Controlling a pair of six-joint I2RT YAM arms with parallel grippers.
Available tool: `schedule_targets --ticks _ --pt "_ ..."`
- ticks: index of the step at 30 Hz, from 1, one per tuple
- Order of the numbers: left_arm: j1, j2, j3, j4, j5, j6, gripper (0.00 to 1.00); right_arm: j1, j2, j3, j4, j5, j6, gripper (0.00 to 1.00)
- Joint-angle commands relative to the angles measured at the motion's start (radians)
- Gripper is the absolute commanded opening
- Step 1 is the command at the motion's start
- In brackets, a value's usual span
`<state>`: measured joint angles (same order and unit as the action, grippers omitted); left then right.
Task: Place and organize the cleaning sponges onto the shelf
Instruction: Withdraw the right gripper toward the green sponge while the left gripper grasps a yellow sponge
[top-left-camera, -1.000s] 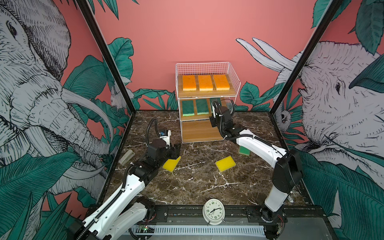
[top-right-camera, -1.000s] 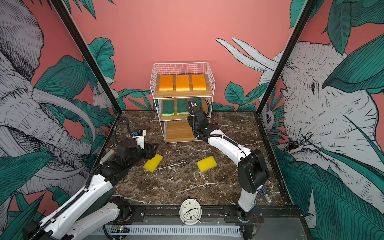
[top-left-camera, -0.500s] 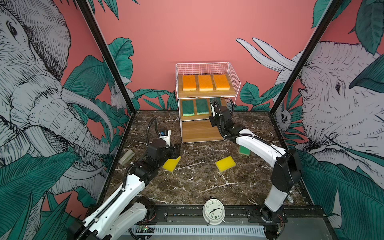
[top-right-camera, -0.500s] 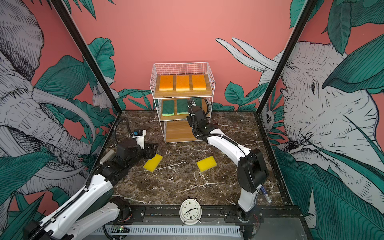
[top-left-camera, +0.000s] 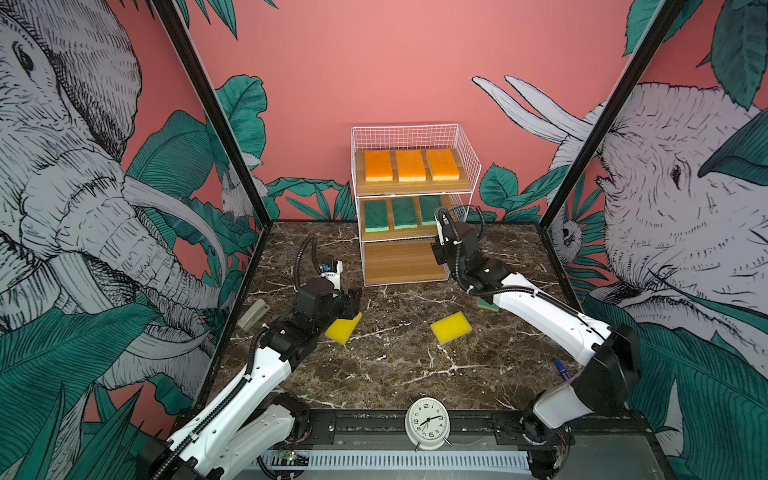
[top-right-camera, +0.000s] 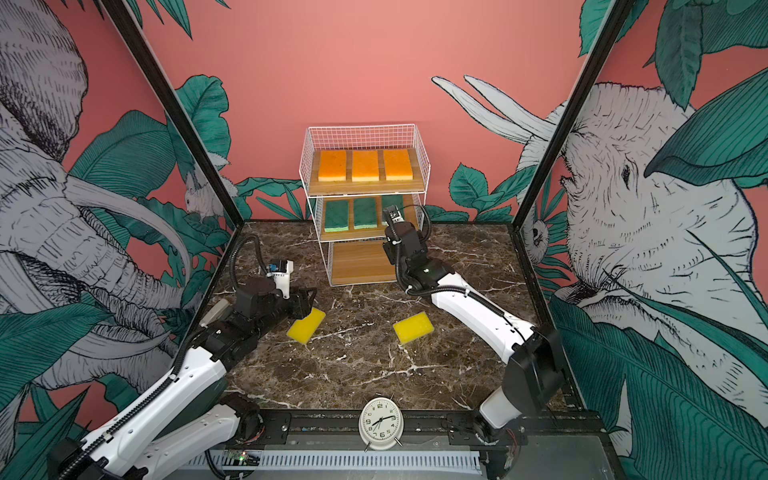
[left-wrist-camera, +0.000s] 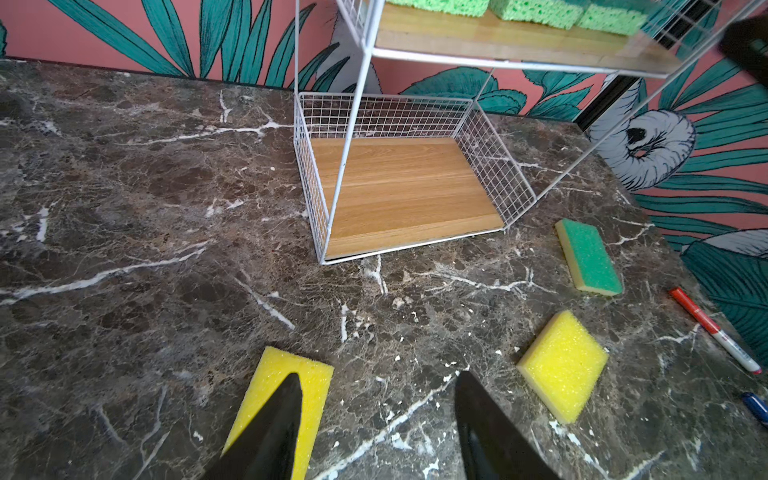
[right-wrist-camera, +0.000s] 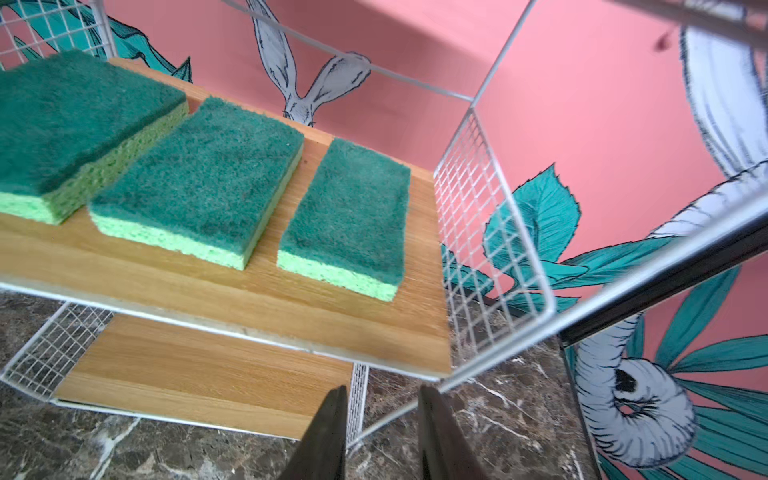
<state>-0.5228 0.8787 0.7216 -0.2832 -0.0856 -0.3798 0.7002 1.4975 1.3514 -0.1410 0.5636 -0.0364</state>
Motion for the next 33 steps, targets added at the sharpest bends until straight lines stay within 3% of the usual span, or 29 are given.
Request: schedule_targets --ticks 1,8,12,18,20,25,29,33 --pt "0.003 -0.016 0.038 -0.094 -0.053 0.032 0.61 0.009 -0.102 -0.032 -0.060 0.063 0.035 0.42" --pt "0.002 -0.035 0.085 -0.251 -0.111 0.053 0.64 0.007 -0.258 -0.124 -0.266 0.128 0.143 0.69" --pt "0.001 -0.045 0.107 -0.319 -0.135 0.052 0.65 0.001 -0.332 -0.179 -0.335 0.158 0.188 0.77" --pt "0.001 -0.043 0.109 -0.393 -0.164 0.033 0.66 -0.049 -0.466 -0.326 -0.339 0.061 0.246 0.98" --pt "0.001 -0.019 0.114 -0.428 -0.156 0.030 0.68 -0.089 -0.487 -0.348 -0.363 -0.032 0.266 0.99" --pt "0.001 0.046 0.107 -0.499 -0.139 -0.006 0.72 -0.188 -0.481 -0.371 -0.435 -0.135 0.351 0.99" --pt "0.001 0.039 0.029 -0.463 -0.075 -0.029 0.82 -0.284 -0.472 -0.423 -0.444 -0.268 0.410 0.99" --pt "0.001 0.019 -0.045 -0.429 -0.082 -0.062 0.86 -0.368 -0.463 -0.473 -0.436 -0.408 0.426 0.99"
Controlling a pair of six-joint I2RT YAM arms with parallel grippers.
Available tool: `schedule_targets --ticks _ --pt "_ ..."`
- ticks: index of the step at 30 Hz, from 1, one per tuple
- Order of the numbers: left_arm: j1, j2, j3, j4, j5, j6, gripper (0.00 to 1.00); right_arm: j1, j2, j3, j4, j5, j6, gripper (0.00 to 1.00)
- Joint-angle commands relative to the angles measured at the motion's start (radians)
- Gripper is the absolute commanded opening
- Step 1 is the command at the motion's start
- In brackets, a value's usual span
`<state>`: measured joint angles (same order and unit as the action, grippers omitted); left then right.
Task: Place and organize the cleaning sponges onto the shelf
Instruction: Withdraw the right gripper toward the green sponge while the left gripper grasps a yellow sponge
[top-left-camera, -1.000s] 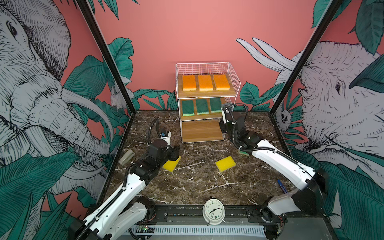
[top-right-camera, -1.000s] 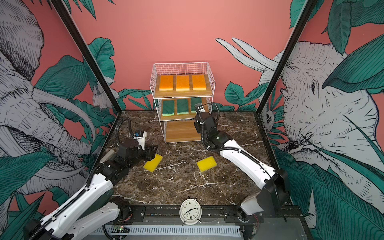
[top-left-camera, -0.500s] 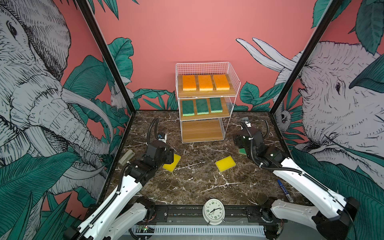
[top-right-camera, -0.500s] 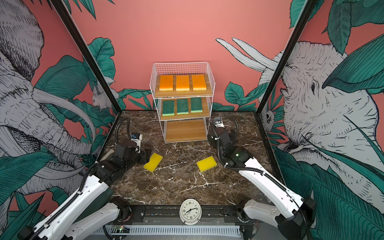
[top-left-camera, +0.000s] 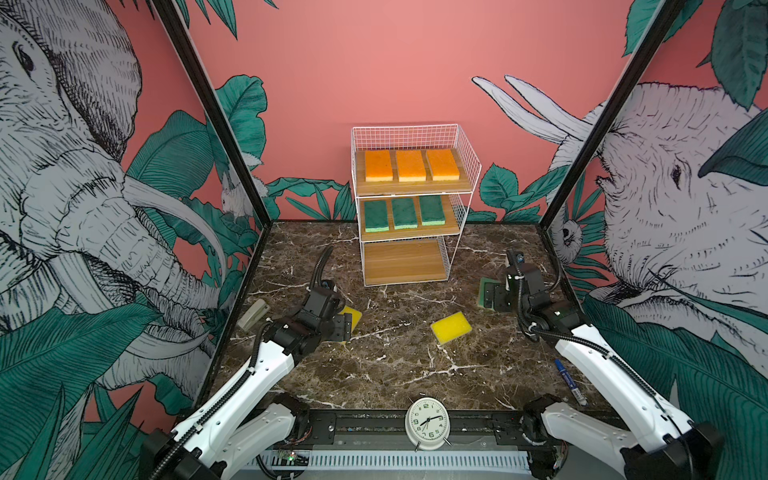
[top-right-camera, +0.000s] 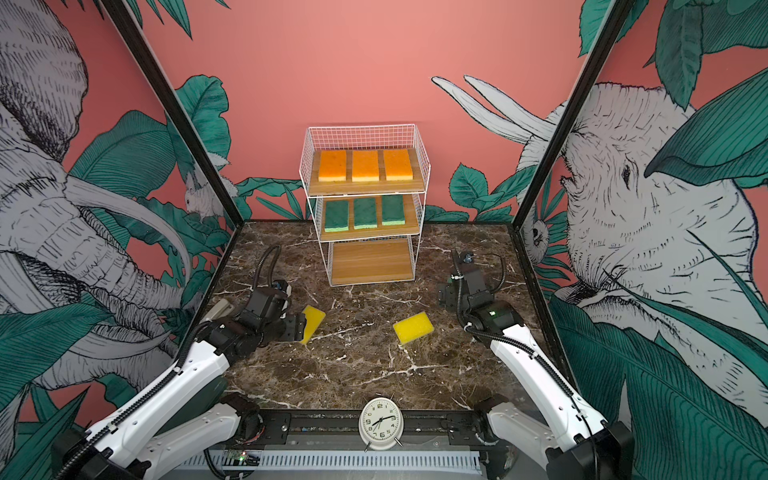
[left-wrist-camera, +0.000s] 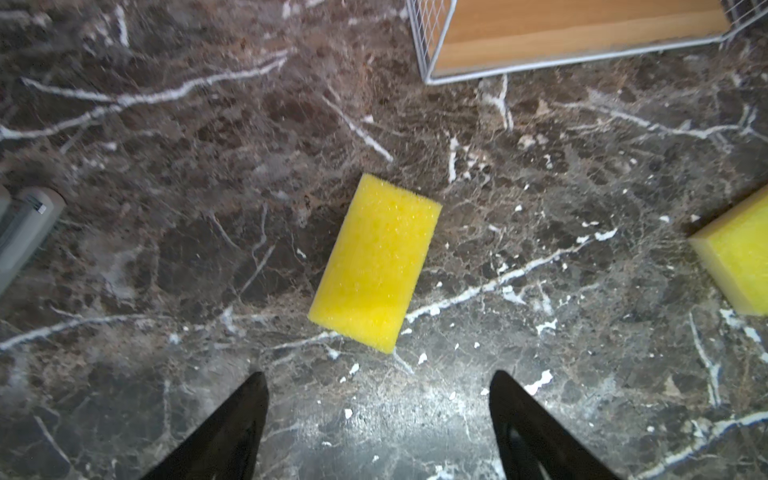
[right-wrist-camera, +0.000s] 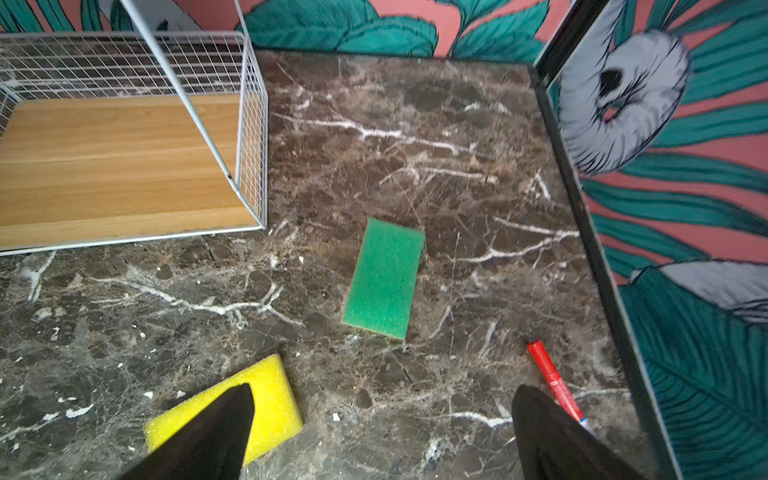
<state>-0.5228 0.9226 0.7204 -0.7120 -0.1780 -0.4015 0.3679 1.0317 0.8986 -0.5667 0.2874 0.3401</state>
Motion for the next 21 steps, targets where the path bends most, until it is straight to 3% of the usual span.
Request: schedule_targets --ticks 1,6,11,21 --pt "0.001 -0.030 -0.065 0.013 0.003 -0.044 0.88 -0.050 0.002 -0.033 -0.002 -0.141 0.062 0.99" --pt "0.000 0.025 -0.120 0.057 0.001 -0.055 0.95 -0.102 0.011 -0.070 0.032 -0.207 0.097 0.99" --pt "0.004 0.194 -0.127 0.162 0.010 -0.028 0.98 -0.114 0.036 -0.067 0.039 -0.260 0.090 0.99" --pt "0.058 0.376 -0.065 0.235 0.013 0.074 0.99 -0.127 -0.002 -0.084 0.023 -0.218 0.063 0.99"
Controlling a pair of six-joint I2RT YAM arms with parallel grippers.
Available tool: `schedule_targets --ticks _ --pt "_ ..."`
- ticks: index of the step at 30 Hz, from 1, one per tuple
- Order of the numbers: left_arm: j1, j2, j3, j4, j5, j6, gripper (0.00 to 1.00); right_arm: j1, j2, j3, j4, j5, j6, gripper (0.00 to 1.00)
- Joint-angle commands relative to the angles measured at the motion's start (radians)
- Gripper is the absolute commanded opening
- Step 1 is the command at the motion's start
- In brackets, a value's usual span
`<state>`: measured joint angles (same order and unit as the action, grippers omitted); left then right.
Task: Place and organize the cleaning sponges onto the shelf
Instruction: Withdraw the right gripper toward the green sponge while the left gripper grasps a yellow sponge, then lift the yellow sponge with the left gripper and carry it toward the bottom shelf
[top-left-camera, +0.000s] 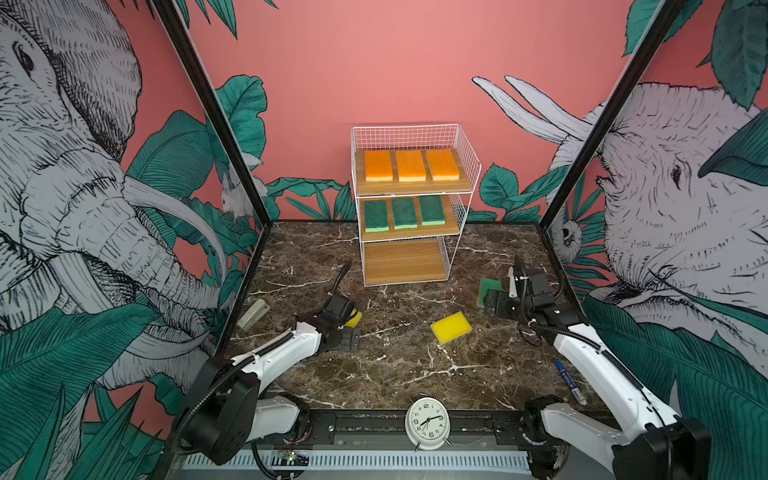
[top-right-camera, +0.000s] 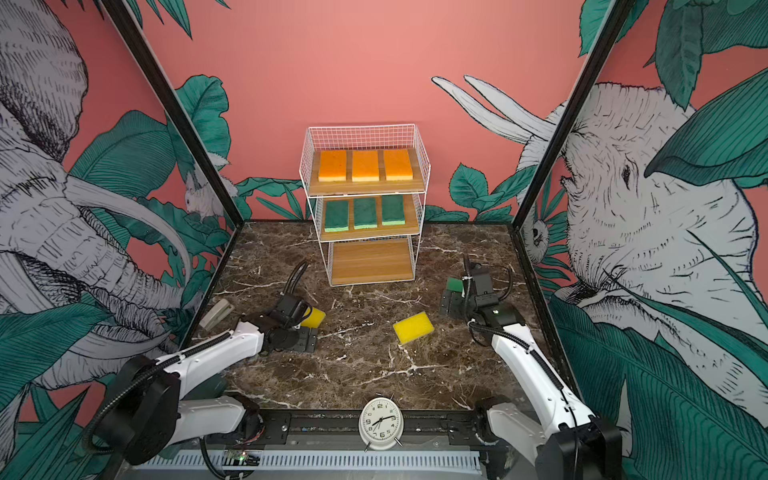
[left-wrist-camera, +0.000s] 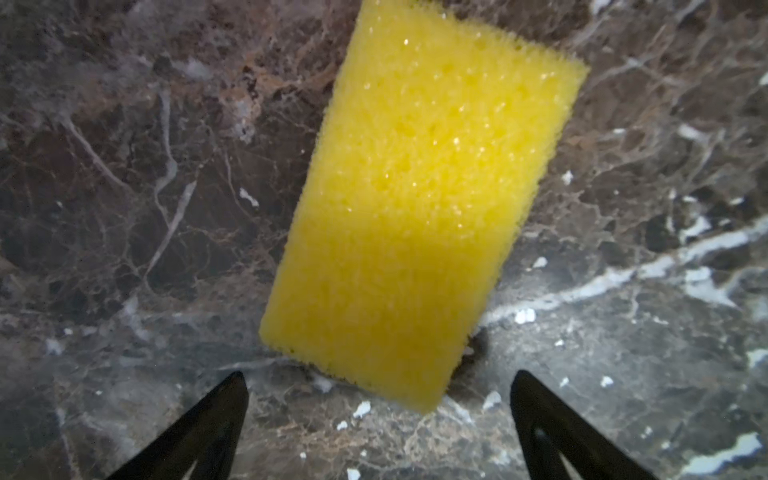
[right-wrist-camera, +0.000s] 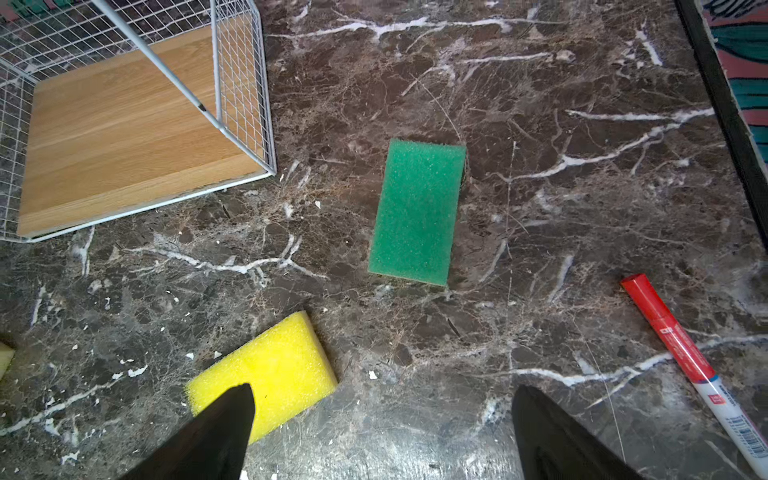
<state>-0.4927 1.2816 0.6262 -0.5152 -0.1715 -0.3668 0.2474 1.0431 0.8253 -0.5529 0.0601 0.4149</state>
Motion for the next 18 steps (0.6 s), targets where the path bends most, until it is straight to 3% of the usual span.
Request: schedule_targets --ticks 1,7,13,18 --pt "0.048 0.033 0.026 0.061 0.039 0.050 0.99 -0.009 -0.013 -0.012 0.012 0.008 -0.013 0.99" --pt "0.131 0.136 0.057 0.128 0.134 0.078 0.99 -0.014 -0.021 -0.039 0.031 0.004 -0.011 0.99" --pt "0.121 0.182 0.069 0.162 0.228 0.104 0.99 -0.028 -0.031 -0.058 0.043 0.018 -0.034 0.99" --pt "0.062 0.175 0.070 0.141 0.200 0.076 0.98 -0.037 -0.026 -0.067 0.048 0.012 -0.045 0.99"
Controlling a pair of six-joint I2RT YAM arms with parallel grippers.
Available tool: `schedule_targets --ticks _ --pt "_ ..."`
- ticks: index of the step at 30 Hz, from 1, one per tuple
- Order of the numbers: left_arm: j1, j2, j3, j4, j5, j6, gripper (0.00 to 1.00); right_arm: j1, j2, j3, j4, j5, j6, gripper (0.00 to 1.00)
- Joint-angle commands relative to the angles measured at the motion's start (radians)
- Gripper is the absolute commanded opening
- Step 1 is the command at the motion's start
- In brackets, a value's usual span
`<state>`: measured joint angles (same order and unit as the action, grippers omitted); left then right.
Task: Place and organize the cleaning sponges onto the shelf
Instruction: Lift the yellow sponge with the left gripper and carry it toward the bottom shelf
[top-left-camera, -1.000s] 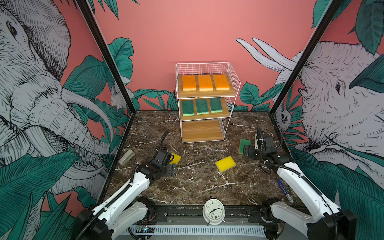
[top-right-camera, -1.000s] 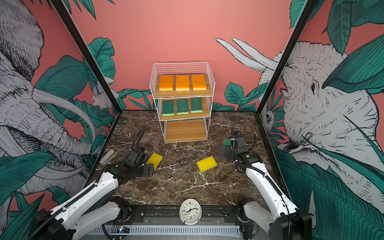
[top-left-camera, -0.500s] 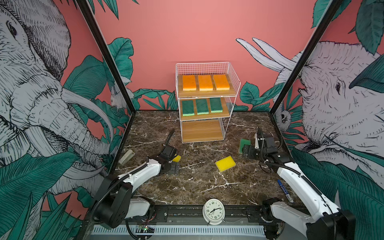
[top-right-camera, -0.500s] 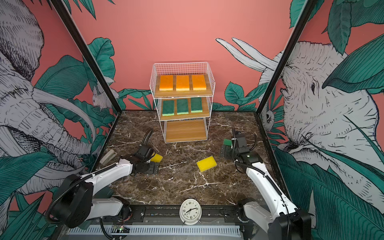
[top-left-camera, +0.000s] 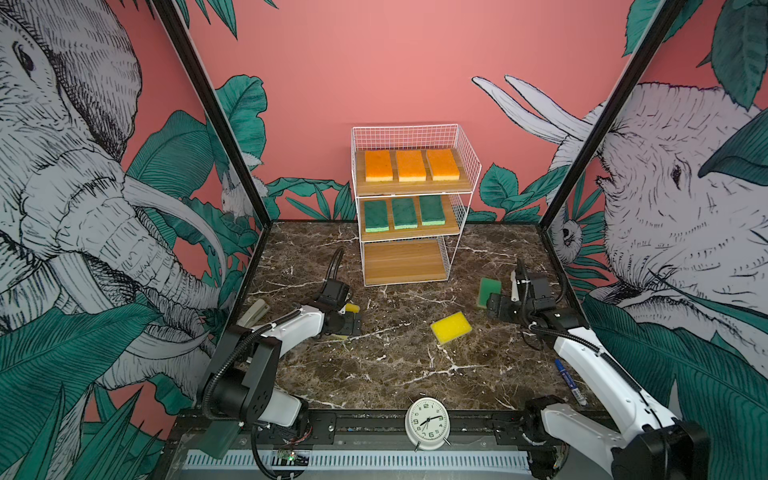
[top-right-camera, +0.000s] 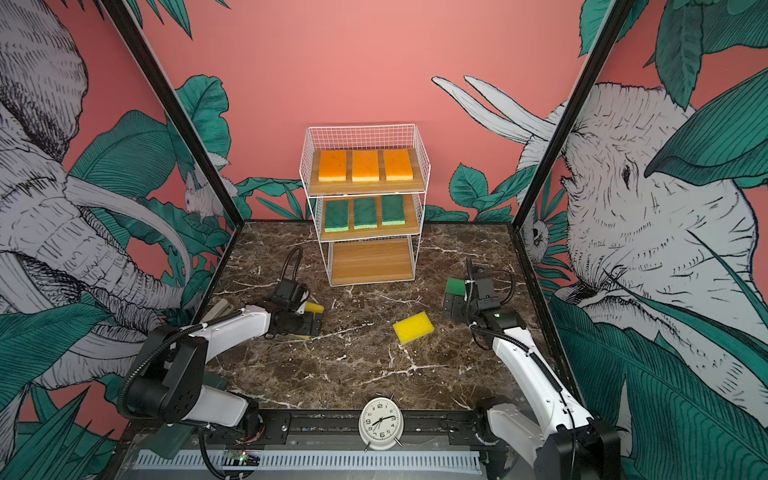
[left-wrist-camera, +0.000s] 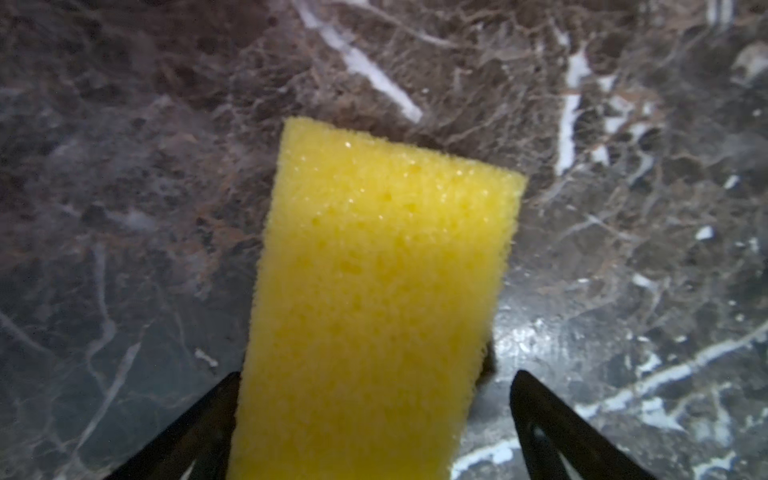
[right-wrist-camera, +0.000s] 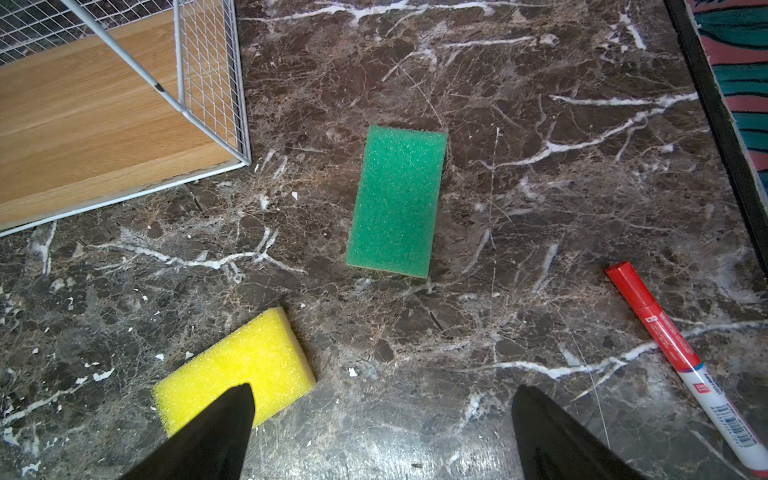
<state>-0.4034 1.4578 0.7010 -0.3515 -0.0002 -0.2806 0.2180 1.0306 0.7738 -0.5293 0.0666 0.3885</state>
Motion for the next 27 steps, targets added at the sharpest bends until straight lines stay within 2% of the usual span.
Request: schedule_targets --ticks 1,5,10,14,20,27 --pt "-0.044 0.001 -0.001 -0.046 0.013 -0.024 0.97 -0.011 -0.015 -0.017 0.028 0.002 -0.020 0.99" --pt "-0.104 -0.021 -0.015 -0.080 -0.057 -0.101 0.95 -0.016 -0.018 -0.027 0.032 -0.013 -0.022 0.99" --pt "-0.134 -0.015 -0.026 -0.069 -0.109 -0.175 0.90 -0.021 -0.039 -0.037 0.030 -0.015 -0.020 0.99" --pt "-0.151 0.021 -0.013 -0.100 -0.166 -0.235 0.83 -0.024 -0.066 -0.040 0.020 -0.010 -0.013 0.99" --pt "-0.192 0.004 -0.053 -0.049 -0.220 -0.327 0.70 -0.025 -0.089 -0.056 0.026 -0.004 0.013 0.99" --pt "-0.342 -0.068 -0.063 0.027 -0.315 -0.367 0.65 -0.026 -0.104 -0.074 0.050 -0.023 0.041 0.99"
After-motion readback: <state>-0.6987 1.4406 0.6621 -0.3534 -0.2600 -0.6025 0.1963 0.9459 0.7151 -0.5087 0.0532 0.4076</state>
